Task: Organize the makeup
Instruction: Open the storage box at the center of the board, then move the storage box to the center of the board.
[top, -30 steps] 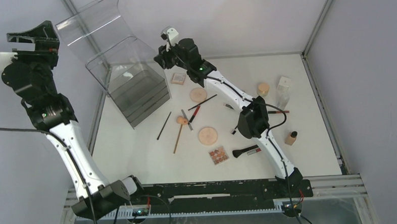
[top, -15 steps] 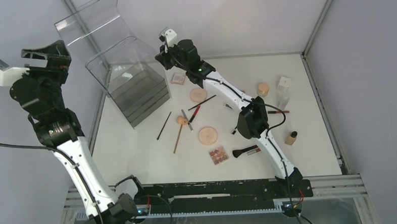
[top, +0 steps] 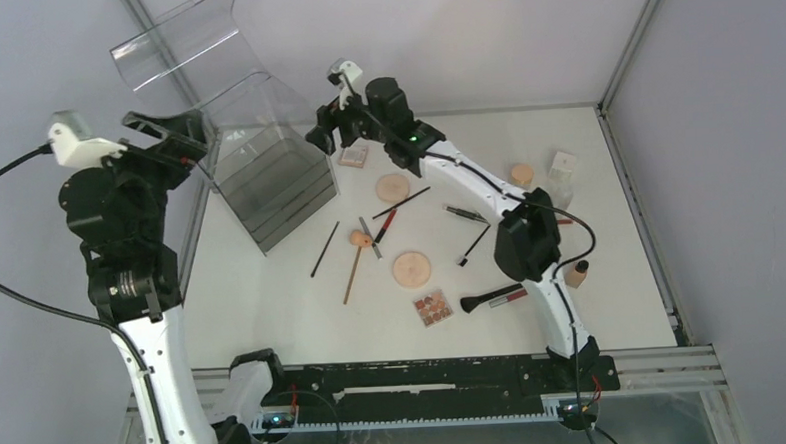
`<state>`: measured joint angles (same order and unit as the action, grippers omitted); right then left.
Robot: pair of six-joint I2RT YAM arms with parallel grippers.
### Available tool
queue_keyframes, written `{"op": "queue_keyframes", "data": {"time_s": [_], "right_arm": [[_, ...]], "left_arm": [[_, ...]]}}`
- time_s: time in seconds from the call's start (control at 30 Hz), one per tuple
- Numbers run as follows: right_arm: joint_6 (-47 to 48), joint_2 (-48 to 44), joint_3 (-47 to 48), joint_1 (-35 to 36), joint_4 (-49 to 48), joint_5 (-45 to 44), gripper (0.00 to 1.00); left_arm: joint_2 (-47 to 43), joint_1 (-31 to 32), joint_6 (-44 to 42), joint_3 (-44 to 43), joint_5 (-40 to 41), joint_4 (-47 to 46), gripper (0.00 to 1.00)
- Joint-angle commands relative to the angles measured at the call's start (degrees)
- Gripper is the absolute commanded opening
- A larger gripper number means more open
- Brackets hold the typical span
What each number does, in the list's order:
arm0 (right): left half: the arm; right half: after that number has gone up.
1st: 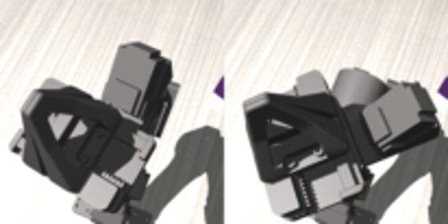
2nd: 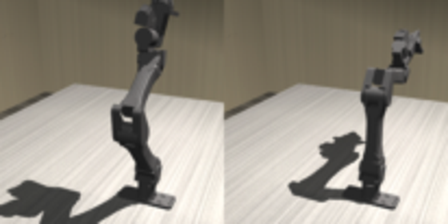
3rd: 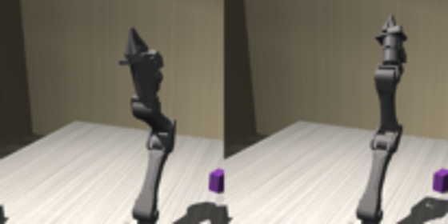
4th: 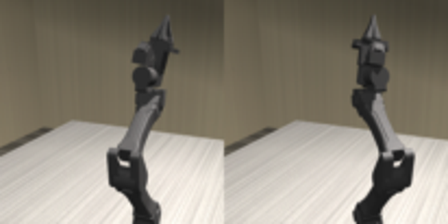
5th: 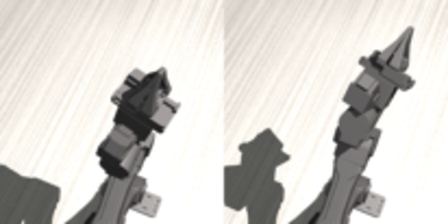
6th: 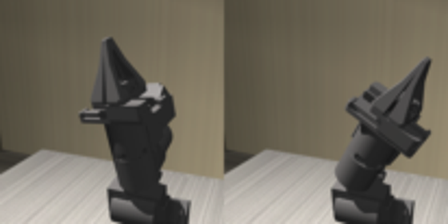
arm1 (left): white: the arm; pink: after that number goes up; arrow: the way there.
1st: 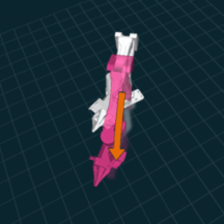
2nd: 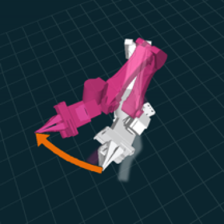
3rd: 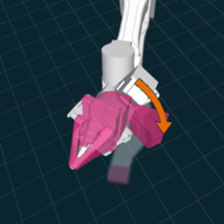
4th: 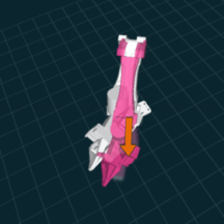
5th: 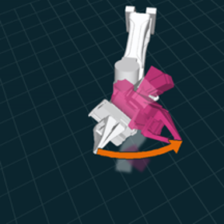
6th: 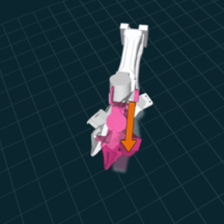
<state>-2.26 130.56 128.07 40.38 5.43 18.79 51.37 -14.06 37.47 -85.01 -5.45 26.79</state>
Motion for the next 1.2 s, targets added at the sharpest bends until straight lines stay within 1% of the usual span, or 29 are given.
{"op": "queue_keyframes", "data": {"time_s": [0.0,0.1,0.2,0.23,0.3,0.33,0.37,0.4,0.47,0.53,0.57,0.63,0.67,0.7,0.73,0.8,0.9,0.97,1.0,1.03,1.07,1.13,1.17], "right_arm": [[-8.28,-14.96,-8.39,-2.36,-8.47,5.28,0.81],[-14.95,-20.44,-16.03,-4.71,-9.40,6.62,0.81],[-22.51,-23.43,-21.98,-8.28,-9.03,6.36,0.82],[-24.98,-23.68,-23.21,-9.64,-7.47,5.66,0.82],[-30.15,-21.93,-22.13,-12.69,-0.37,3.70,0.83],[-32.30,-19.97,-20.37,-14.41,3.47,4.25,0.82],[-33.93,-17.21,-17.94,-15.79,7.11,6.93,0.80],[-33.77,-13.99,-14.42,-16.67,10.93,8.73,0.76],[-31.89,-6.30,-4.00,-17.18,22.02,8.21,0.68],[-30.60,1.60,6.73,-16.79,29.36,7.60,0.55],[-31.26,4.90,10.77,-16.76,30.47,7.98,0.50],[-33.17,10.68,17.25,-16.81,31.15,8.69,0.42],[-34.20,12.74,19.21,-16.90,30.62,8.48,0.40],[-35.49,13.97,19.49,-17.03,28.81,7.99,0.39],[-36.58,14.65,17.83,-17.06,25.80,7.38,0.38],[-38.01,15.00,14.96,-17.01,19.09,4.60,0.38],[-41.22,18.05,16.66,-16.83,15.17,5.09,0.41],[-42.58,19.84,19.02,-16.82,14.51,7.49,0.41],[-42.34,19.70,19.16,-16.89,14.82,8.16,0.41],[-41.68,18.55,18.20,-17.22,15.17,8.83,0.41],[-41.03,16.20,15.13,-17.75,14.68,9.63,0.41],[-40.49,8.87,4.24,-19.55,10.27,10.93,0.42],[-40.08,2.99,-2.64,-20.57,7.44,11.12,0.42]], "left_arm": [[-1.25,8.90,-9.08,-2.48,7.48,6.74,1.00],[-1.66,15.57,-12.34,-1.08,12.57,8.80,1.00],[-0.95,24.28,-15.56,0.29,19.82,11.58,1.00],[-0.56,27.38,-16.35,0.80,22.20,12.48,1.00],[-0.02,32.54,-17.51,2.44,26.04,13.78,1.00],[0.17,34.50,-17.83,3.51,27.54,14.20,1.00],[0.21,35.85,-17.87,4.59,28.33,14.59,1.00],[0.10,36.60,-17.76,5.87,28.80,14.86,1.00],[-0.46,36.99,-17.32,8.25,28.93,14.92,1.00],[-1.71,36.98,-17.21,10.81,29.07,14.20,1.00],[-2.32,36.96,-17.18,12.04,29.30,13.71,1.00],[-3.90,37.02,-17.29,14.04,30.05,12.70,1.00],[-4.56,36.96,-17.52,14.78,30.51,12.46,1.00],[-5.27,36.99,-17.80,15.35,31.07,12.34,1.00],[-5.98,37.02,-18.05,15.89,31.90,12.28,1.00],[-7.28,37.01,-18.35,17.34,33.17,11.39,1.00],[-7.02,36.97,-17.89,19.45,31.62,8.96,1.00],[-3.20,37.23,-17.13,18.85,28.98,8.31,1.00],[0.50,38.07,-17.41,17.54,28.60,8.37,1.00],[3.74,39.76,-18.17,16.09,29.98,8.37,1.00],[6.57,42.47,-19.76,13.29,32.75,8.57,1.00],[13.15,48.10,-23.65,8.21,39.19,9.28,1.00],[16.02,49.75,-25.28,5.40,40.64,9.77,1.00]]}}
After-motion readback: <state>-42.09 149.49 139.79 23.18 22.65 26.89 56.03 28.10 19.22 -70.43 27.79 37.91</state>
